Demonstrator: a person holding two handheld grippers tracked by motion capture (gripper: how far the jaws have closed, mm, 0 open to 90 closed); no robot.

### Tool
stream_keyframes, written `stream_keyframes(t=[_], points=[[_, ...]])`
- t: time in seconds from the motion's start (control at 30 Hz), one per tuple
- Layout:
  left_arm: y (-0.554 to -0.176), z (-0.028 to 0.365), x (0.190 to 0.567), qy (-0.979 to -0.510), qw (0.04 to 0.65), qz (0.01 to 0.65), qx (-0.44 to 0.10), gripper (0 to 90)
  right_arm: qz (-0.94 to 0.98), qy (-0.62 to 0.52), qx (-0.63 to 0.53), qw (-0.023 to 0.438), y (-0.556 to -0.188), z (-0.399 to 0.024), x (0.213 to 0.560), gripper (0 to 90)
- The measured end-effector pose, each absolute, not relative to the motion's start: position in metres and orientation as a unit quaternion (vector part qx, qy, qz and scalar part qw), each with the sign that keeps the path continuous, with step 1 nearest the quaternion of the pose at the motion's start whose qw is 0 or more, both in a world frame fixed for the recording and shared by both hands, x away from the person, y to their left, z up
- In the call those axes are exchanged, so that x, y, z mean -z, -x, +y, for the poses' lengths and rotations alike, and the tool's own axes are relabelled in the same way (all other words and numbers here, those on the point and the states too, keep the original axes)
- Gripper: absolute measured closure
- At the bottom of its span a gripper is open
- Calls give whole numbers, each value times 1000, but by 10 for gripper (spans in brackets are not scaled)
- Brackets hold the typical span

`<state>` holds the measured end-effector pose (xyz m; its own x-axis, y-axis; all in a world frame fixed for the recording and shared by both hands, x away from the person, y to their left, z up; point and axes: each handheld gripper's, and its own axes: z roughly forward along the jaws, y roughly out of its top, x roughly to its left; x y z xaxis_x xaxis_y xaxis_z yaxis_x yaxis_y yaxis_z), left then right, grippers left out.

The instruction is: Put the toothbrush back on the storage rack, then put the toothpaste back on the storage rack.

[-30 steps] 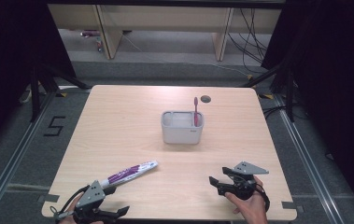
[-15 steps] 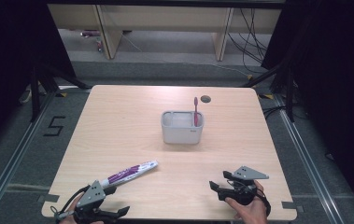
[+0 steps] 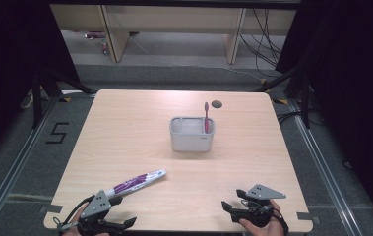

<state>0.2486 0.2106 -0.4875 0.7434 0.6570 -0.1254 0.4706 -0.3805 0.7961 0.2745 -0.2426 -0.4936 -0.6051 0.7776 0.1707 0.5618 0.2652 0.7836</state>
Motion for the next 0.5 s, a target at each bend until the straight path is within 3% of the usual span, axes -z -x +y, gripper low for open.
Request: stream_keyframes(t=[0.43, 0.5], points=[[-248, 211, 487, -822, 444, 340, -105, 175, 794, -420, -421, 127, -258, -243, 493, 263], [-249, 211, 488, -821, 443, 343, -107, 175, 788, -433, -424, 107, -254, -241, 494, 263]])
